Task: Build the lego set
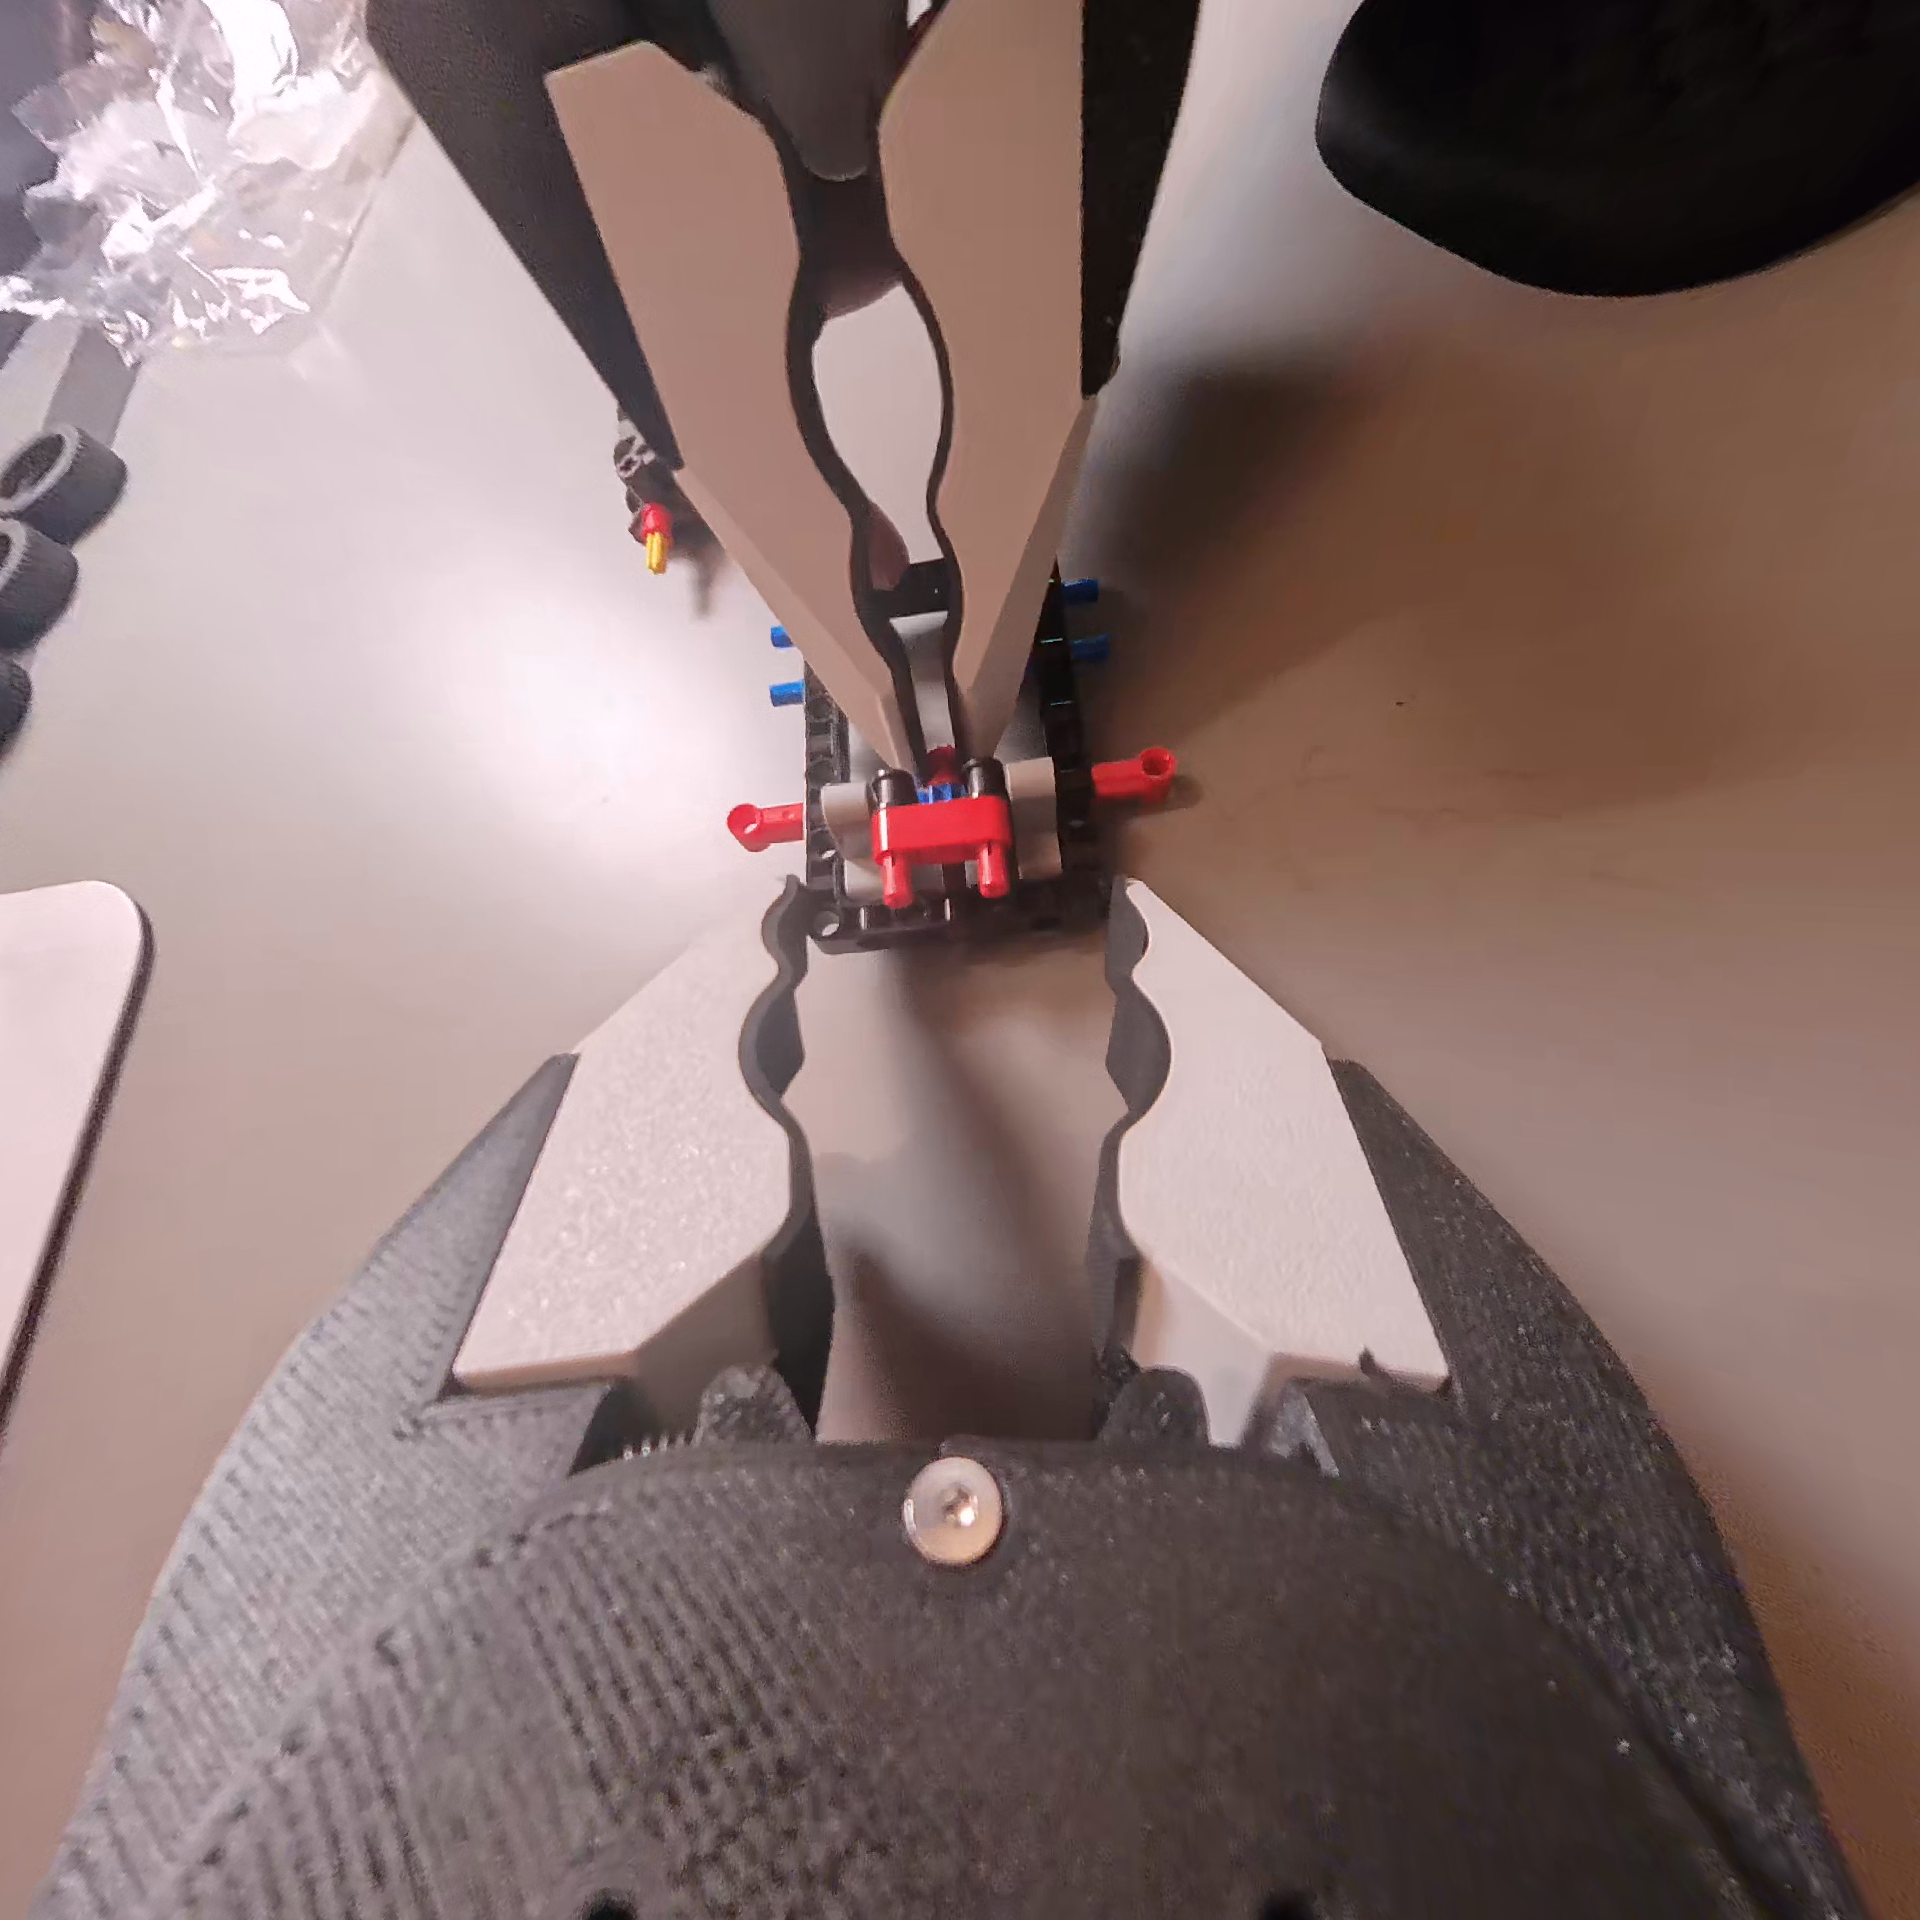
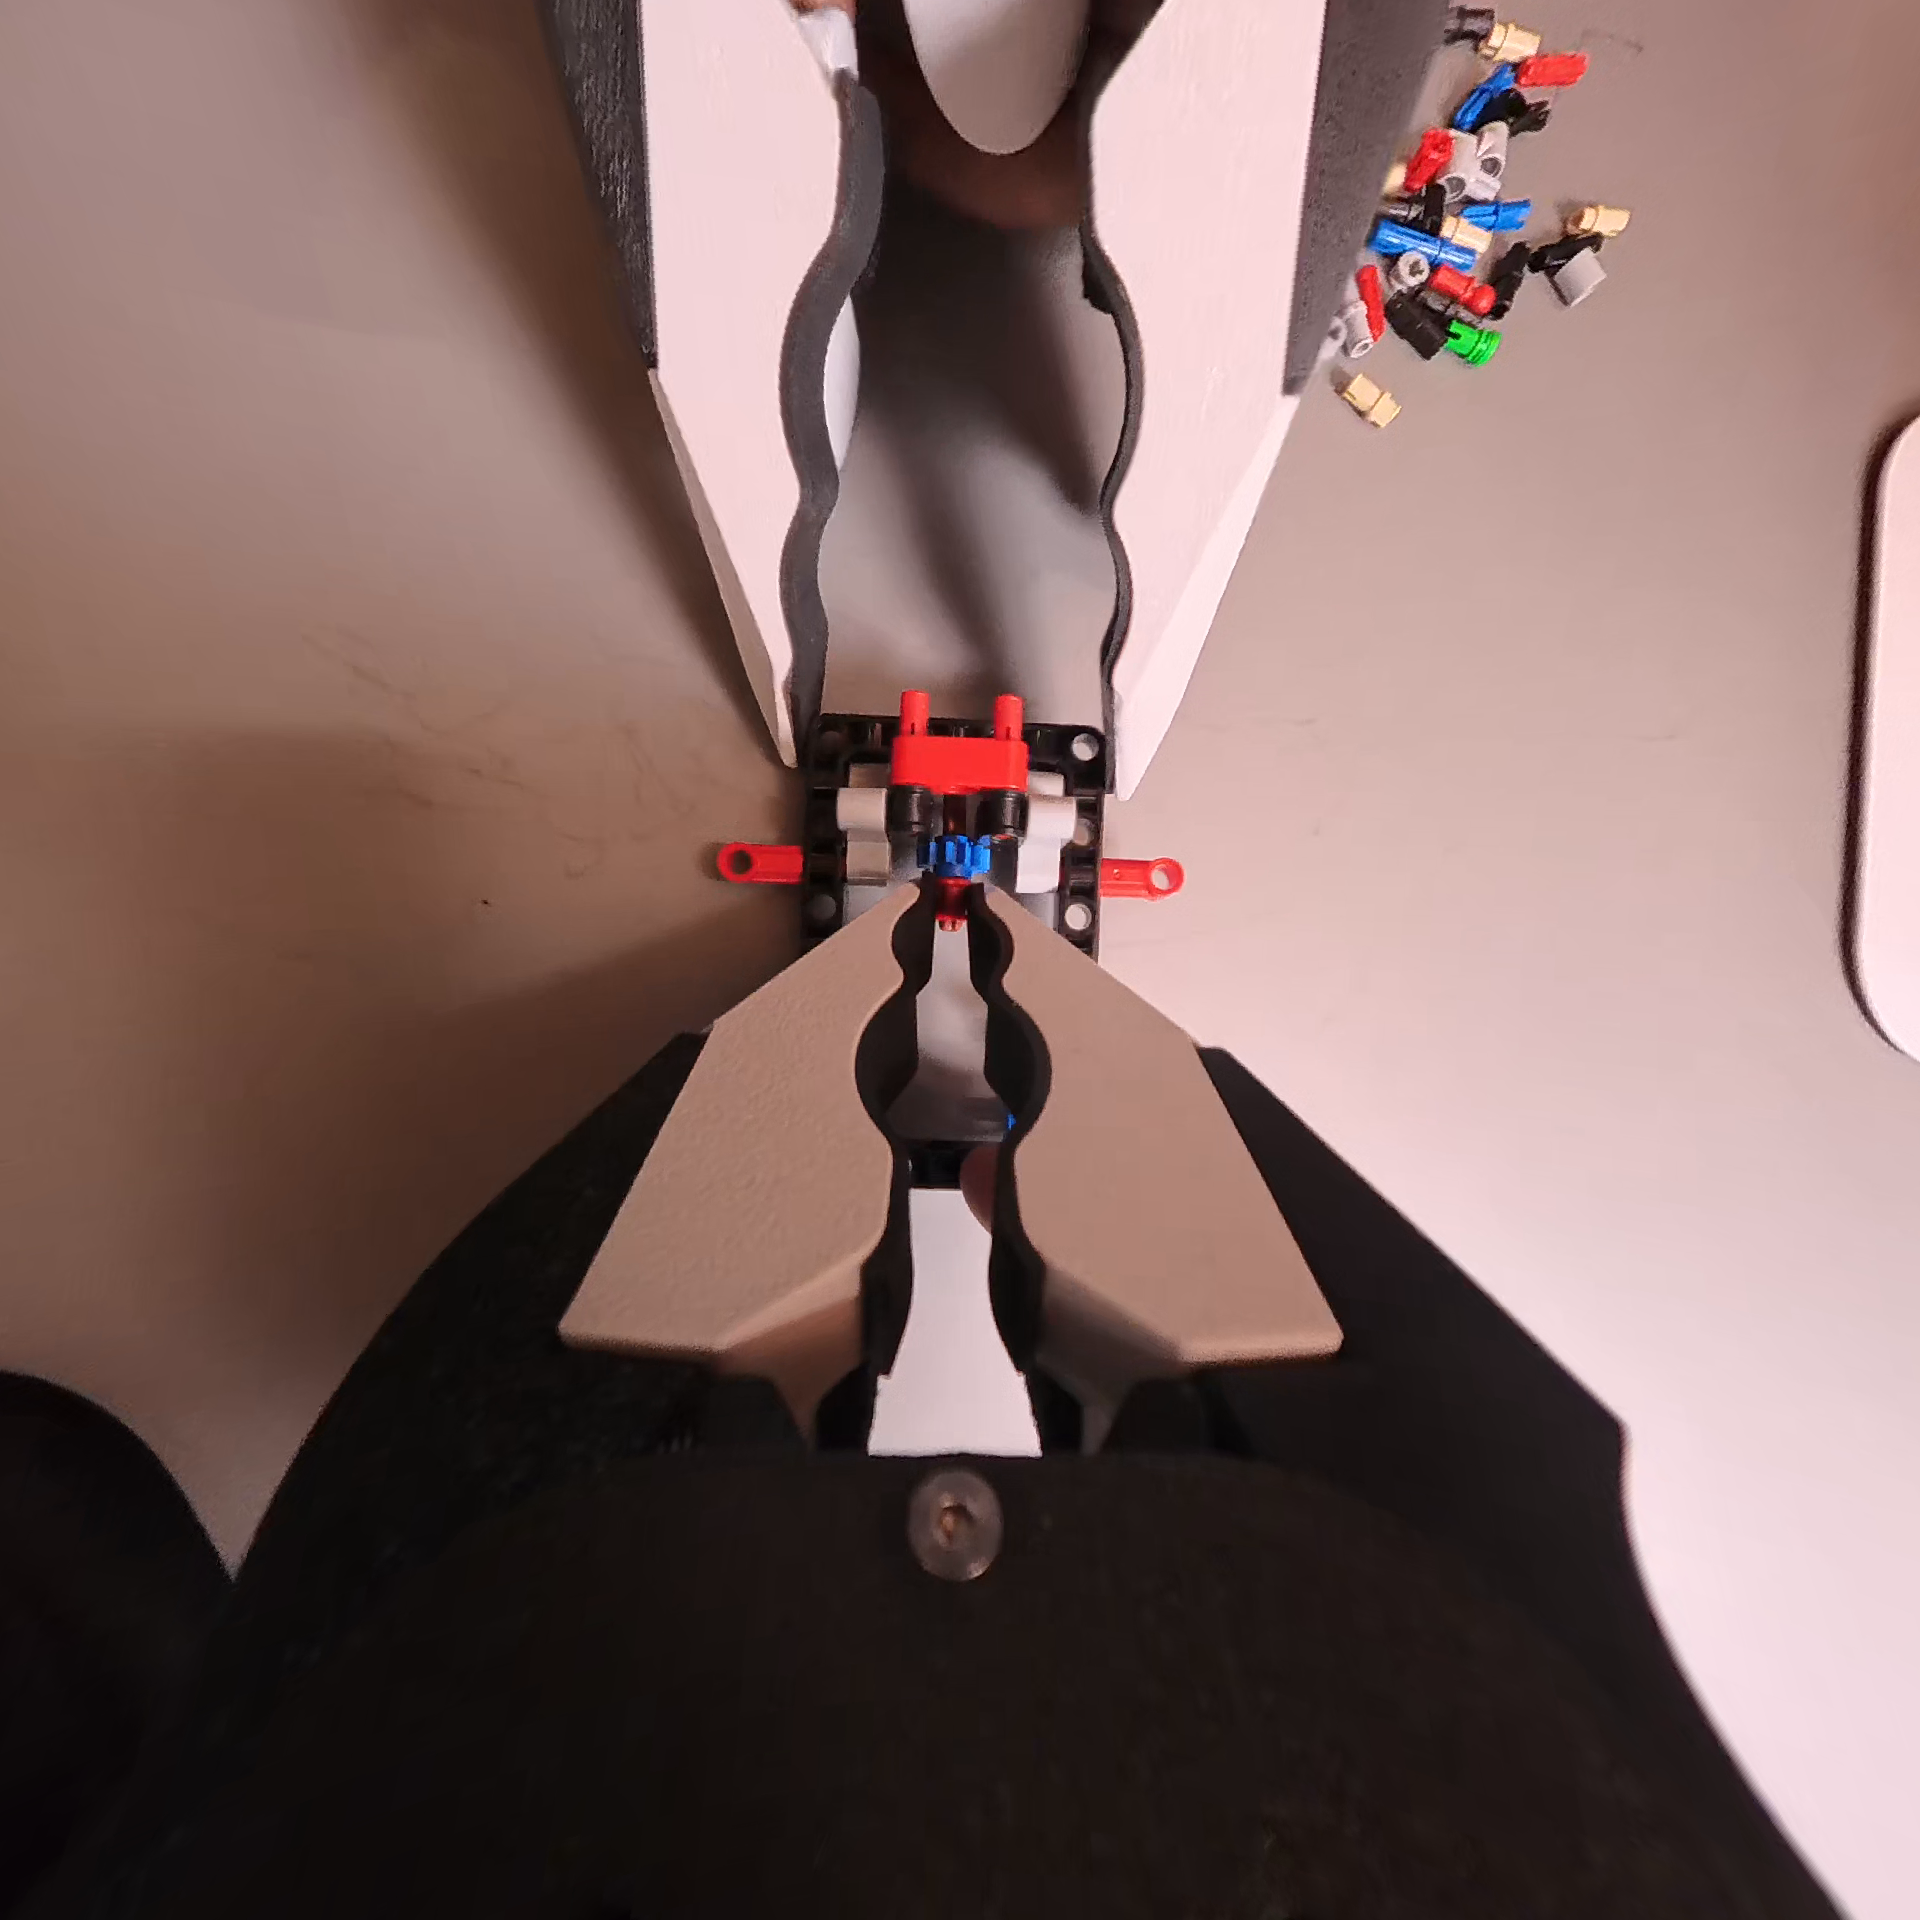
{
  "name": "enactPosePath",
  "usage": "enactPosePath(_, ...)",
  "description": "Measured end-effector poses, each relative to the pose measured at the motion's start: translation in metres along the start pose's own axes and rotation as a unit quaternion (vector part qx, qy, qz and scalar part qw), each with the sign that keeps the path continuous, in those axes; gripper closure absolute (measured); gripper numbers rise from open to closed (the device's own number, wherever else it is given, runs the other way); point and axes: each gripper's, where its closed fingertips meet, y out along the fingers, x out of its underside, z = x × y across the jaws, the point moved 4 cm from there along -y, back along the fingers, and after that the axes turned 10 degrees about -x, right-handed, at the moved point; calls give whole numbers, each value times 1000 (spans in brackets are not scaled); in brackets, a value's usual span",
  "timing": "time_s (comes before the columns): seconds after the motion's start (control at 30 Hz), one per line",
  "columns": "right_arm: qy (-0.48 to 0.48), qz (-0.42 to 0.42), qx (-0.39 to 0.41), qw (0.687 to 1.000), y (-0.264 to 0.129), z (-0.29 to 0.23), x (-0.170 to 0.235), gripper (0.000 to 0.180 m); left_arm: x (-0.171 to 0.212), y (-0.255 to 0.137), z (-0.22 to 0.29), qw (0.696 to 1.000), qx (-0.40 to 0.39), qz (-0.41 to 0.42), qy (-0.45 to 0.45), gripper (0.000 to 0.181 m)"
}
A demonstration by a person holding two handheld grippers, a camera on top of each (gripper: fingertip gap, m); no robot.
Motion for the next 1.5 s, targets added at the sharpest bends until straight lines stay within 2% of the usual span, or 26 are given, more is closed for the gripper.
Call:
enactPosePath(0.67,-15,-9,2,1000,-1,-6,-1,177,-7,-3,7,995,-46,0,92,124)
enactPosePath(0.9,-17,5,0,1000,-9,-9,-7,178,-11,-8,9,983,-80,31,165,124)
enactPosePath(1.13,-12,7,2,1000,-11,-8,-7,177,-12,-8,8,978,-88,43,183,124)
enactPosePath(1.23,-6,6,10,1000,-10,-7,-7,177,-11,-8,6,981,-84,42,172,124)
enactPosePath(1.5,-2,14,1,1000,-10,-7,-6,180,-1,-6,2,997,-32,20,71,124)
